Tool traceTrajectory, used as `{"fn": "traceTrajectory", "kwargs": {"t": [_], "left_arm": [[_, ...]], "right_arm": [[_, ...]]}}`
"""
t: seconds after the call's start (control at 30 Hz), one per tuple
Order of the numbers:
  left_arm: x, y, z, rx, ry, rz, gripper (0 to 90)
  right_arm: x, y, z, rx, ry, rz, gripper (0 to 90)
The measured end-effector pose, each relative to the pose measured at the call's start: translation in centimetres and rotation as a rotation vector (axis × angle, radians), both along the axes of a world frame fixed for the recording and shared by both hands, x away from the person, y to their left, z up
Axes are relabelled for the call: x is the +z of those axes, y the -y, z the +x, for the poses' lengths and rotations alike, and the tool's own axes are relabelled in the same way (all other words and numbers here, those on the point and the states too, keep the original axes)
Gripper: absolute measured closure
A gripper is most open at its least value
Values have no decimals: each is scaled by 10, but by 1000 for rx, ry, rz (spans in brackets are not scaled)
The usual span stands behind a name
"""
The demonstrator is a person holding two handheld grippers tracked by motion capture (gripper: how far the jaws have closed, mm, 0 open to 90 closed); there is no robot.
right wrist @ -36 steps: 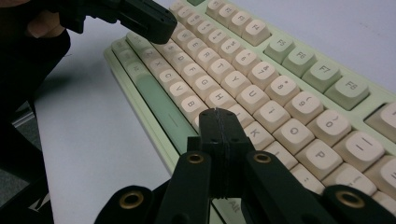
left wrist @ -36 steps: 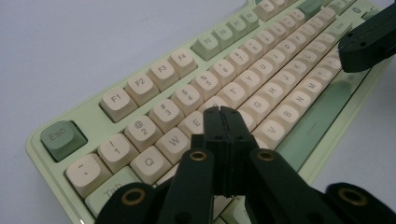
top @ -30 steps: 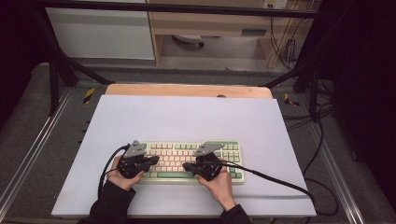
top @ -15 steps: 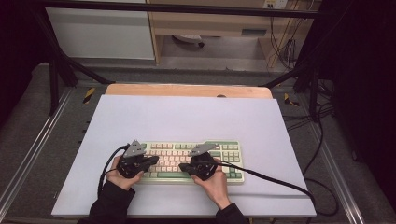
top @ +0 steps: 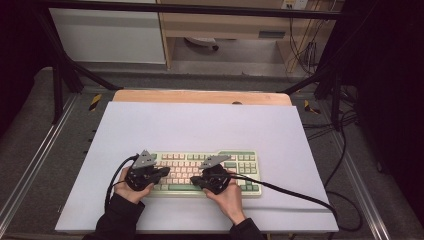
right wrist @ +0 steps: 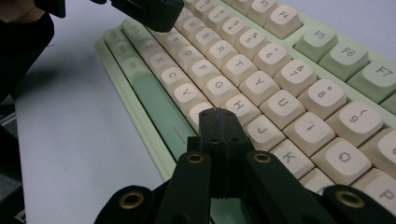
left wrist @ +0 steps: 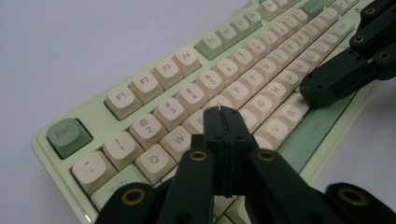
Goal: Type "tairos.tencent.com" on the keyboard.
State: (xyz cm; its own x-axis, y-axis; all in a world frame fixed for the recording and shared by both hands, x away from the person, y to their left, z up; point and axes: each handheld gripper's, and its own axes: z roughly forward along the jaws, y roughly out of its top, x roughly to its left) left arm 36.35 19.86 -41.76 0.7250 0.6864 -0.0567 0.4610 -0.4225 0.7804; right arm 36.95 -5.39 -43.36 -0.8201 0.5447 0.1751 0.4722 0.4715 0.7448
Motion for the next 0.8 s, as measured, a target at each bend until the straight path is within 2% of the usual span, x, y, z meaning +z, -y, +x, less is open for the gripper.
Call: {"fn": "traceTrajectory", "kwargs": {"t": [0.13, 0.43, 0.6, 0.8], "left_arm": [[0, 0, 0, 0, 0, -2, 897], [1, -1, -1, 0, 3, -4, 897], [2, -1, -1, 1, 3, -6, 897], [2, -1, -1, 0, 4, -6, 897]], "right_arm": [[3, 1, 0, 2, 5, 11, 900], [20, 10, -2, -11, 28, 22, 900], [27, 20, -2, -19, 43, 22, 900], [28, 35, -2, -43, 43, 25, 900]]}}
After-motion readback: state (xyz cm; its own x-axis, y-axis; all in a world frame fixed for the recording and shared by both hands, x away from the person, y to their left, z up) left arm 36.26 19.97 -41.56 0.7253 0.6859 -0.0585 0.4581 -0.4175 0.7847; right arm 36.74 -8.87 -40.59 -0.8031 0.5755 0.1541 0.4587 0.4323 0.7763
